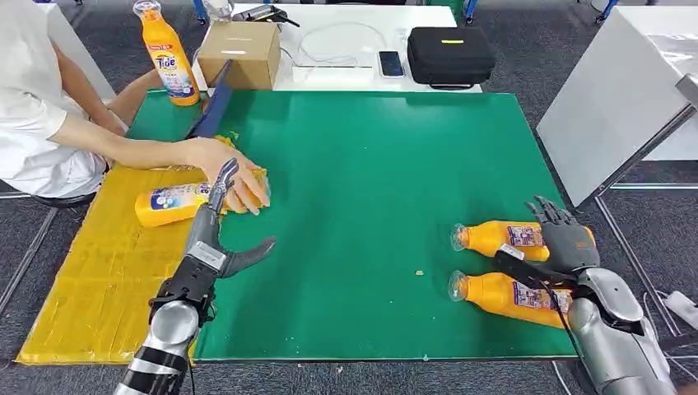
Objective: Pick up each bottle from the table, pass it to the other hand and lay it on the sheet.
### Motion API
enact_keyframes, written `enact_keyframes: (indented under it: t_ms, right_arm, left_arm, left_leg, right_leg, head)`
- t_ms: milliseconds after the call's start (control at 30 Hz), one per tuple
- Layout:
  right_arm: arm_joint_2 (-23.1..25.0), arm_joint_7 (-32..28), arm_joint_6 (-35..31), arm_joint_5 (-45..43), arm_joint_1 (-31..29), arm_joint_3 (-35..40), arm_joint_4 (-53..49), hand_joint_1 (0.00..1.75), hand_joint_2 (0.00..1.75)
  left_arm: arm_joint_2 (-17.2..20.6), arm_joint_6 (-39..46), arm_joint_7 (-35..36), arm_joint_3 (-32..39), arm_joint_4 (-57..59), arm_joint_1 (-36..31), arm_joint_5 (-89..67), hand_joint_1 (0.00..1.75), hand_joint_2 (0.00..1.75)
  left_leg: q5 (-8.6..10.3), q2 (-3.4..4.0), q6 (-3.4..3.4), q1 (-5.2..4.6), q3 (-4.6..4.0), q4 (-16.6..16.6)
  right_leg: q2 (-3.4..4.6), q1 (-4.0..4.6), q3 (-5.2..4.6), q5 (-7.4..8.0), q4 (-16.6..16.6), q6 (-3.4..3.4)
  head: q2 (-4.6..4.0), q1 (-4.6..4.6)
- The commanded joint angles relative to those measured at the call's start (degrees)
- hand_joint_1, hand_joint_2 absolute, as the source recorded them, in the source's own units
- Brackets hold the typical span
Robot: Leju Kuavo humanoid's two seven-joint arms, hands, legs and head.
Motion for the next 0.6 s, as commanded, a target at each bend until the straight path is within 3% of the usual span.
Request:
enact_keyframes:
  t_ms: [33,600]
  right_arm:
    - [0.3,-1.0,1.0,0.0,-5.4,-0.2,12.6,0.00,1.75]
    - [1.1,2.2,-2.3,3.9,-11.7,0.8,22.2,0.00,1.75]
  left_arm:
    - [0.5,-0.5,0.2,-0.9,4.6,-3.3,1.8,0.00,1.75]
    - [0.2,-1.6,0.1,-1.5,6.9,-4.9,3.2,0.00,1.75]
  left_leg:
    - [-0.05,-0.07,-0.11,0.03,0.17,0.0]
    - [-0.15,-0.04,-0.18,0.04,0.34,0.0]
  right_leg:
    - [0.05,0.00,0.17,-0.04,0.0,-0.06]
    - [0.15,0.00,0.34,-0.11,0.0,-0.11]
  head:
    - [0.02,0.00]
    - [0.00,0.00]
